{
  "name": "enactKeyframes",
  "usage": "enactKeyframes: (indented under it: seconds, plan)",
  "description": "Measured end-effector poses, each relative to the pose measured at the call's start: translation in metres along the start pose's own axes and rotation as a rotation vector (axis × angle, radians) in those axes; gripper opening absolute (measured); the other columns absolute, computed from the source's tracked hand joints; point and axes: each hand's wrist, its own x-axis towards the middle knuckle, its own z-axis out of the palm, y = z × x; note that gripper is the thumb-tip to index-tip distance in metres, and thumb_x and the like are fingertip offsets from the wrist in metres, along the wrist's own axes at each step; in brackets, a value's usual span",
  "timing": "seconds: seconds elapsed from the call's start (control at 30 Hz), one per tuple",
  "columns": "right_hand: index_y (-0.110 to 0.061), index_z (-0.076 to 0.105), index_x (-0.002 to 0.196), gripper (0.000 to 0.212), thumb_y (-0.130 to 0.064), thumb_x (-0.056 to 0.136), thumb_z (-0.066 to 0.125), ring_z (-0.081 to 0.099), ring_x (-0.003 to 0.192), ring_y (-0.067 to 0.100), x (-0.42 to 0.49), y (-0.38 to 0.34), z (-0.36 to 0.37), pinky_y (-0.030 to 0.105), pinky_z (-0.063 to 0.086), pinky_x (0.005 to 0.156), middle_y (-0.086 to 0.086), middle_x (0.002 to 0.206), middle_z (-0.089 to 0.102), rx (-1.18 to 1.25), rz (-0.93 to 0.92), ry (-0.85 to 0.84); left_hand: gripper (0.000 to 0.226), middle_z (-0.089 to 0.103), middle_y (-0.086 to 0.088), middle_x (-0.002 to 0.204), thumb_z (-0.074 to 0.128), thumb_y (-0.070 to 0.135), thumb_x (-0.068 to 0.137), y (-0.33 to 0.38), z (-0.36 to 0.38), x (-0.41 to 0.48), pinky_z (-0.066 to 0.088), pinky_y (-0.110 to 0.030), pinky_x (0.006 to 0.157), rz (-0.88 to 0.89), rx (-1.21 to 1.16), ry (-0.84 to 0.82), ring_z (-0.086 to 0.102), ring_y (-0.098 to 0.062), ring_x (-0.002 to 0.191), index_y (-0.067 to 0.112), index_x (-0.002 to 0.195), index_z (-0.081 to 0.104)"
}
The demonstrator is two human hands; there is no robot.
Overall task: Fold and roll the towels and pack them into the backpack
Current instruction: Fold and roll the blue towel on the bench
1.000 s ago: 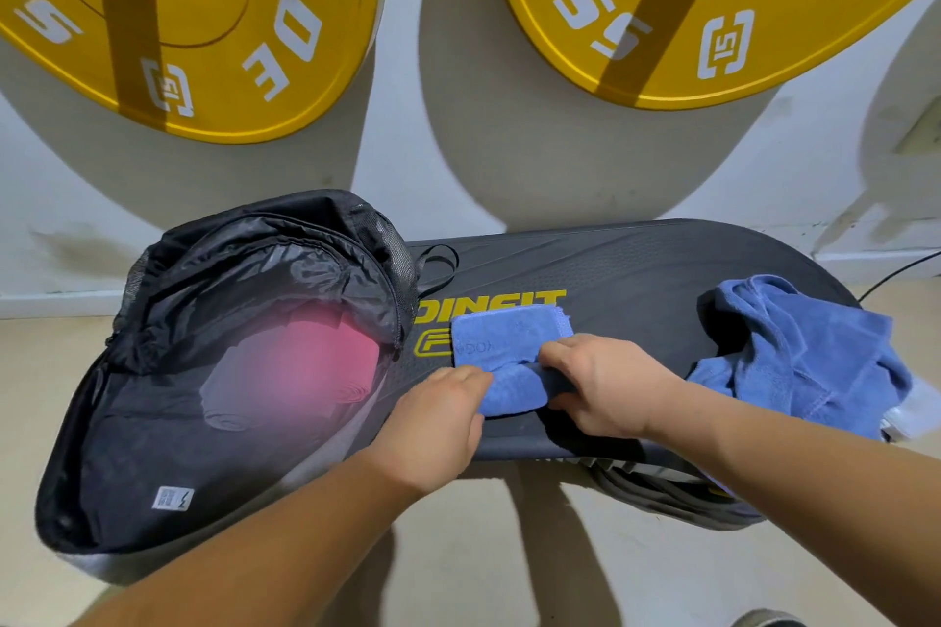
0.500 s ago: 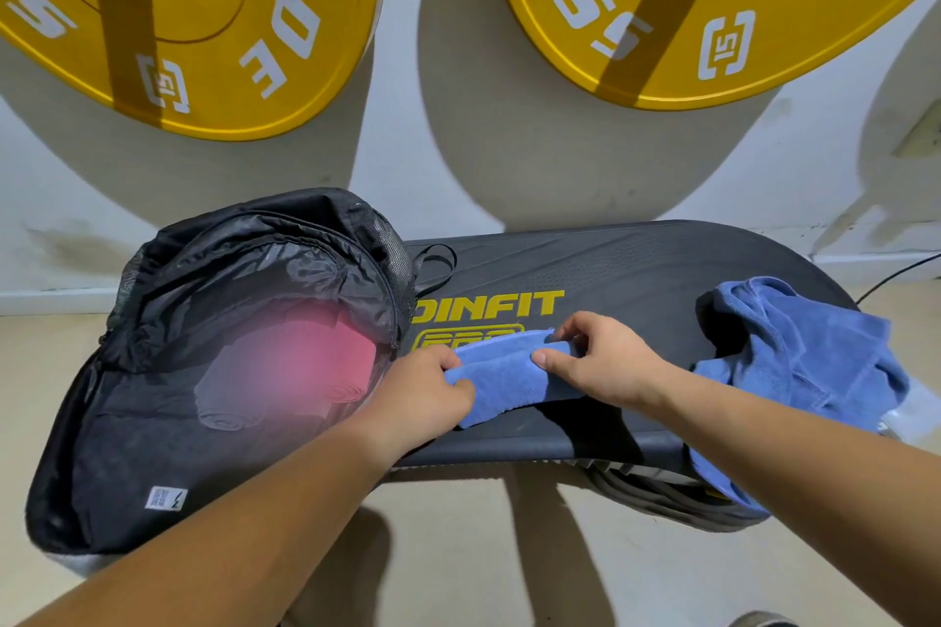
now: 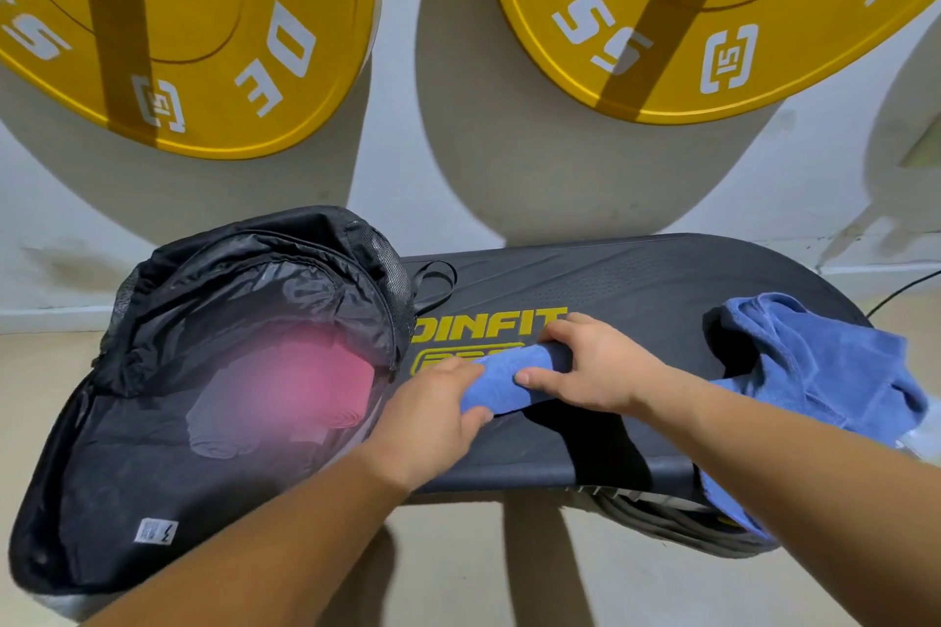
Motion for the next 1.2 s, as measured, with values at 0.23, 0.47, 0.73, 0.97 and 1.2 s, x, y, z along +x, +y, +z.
enactKeyframes:
  seconds: [0.23, 0.47, 0.73, 0.97, 1.2]
  plan:
    - [-0.025, 0.063, 0.118, 0.039, -0.052, 0.09, 0.065, 0.056, 0.091, 0.017, 0.013, 0.006, -0.003, 0.026, 0.042, 0.08, -0.01, 0.098, 0.059, 0.091, 0.074, -0.065, 0.045, 0.065, 0.017, 0.129, 0.055, 0.05, 0.09, -0.016, -0.015, 0.016, 0.047, -0.033, 0.102, -0.063, -0.136, -0.174, 0.058, -0.009, 0.121, 0.034, 0.131, 0.062]
    - [-0.028, 0.061, 0.101, 0.021, -0.04, 0.088, 0.072, 0.058, 0.086, 0.015, 0.015, -0.004, -0.012, 0.02, 0.041, 0.065, -0.012, 0.088, 0.059, 0.136, 0.111, -0.175, 0.029, 0.058, 0.012, 0.113, 0.079, 0.037, 0.079, -0.008, -0.015, 0.008, 0.045, -0.026, 0.097, -0.097, -0.242, -0.127, 0.057, -0.006, 0.107, 0.031, 0.104, 0.066]
    - [-0.025, 0.063, 0.098, 0.024, -0.035, 0.081, 0.077, 0.061, 0.083, 0.016, 0.006, -0.01, -0.017, 0.024, 0.048, 0.066, -0.005, 0.091, 0.065, 0.148, 0.151, -0.244, 0.035, 0.044, 0.014, 0.066, 0.085, 0.025, 0.061, 0.015, -0.017, 0.003, 0.03, -0.024, 0.053, -0.212, -0.373, -0.143, 0.035, -0.007, 0.056, 0.019, 0.082, 0.058]
    - [-0.019, 0.06, 0.091, 0.029, -0.026, 0.073, 0.08, 0.055, 0.074, 0.016, -0.006, -0.021, -0.017, 0.028, 0.045, 0.061, -0.004, 0.082, 0.06, 0.168, 0.141, -0.316, 0.036, 0.045, 0.013, 0.059, 0.075, 0.03, 0.062, 0.02, -0.025, -0.012, 0.029, -0.025, 0.052, -0.146, -0.251, -0.113, 0.034, -0.009, 0.057, 0.026, 0.086, 0.049]
    - [-0.018, 0.054, 0.077, 0.035, -0.012, 0.066, 0.086, 0.046, 0.062, 0.018, 0.002, -0.068, -0.032, 0.025, 0.033, 0.051, 0.006, 0.073, 0.052, 0.644, 0.155, -0.334, 0.042, 0.063, 0.009, 0.086, 0.085, 0.04, 0.068, -0.002, -0.103, -0.027, 0.05, -0.028, 0.073, -0.102, -0.306, -0.178, 0.057, -0.01, 0.077, 0.035, 0.101, 0.06]
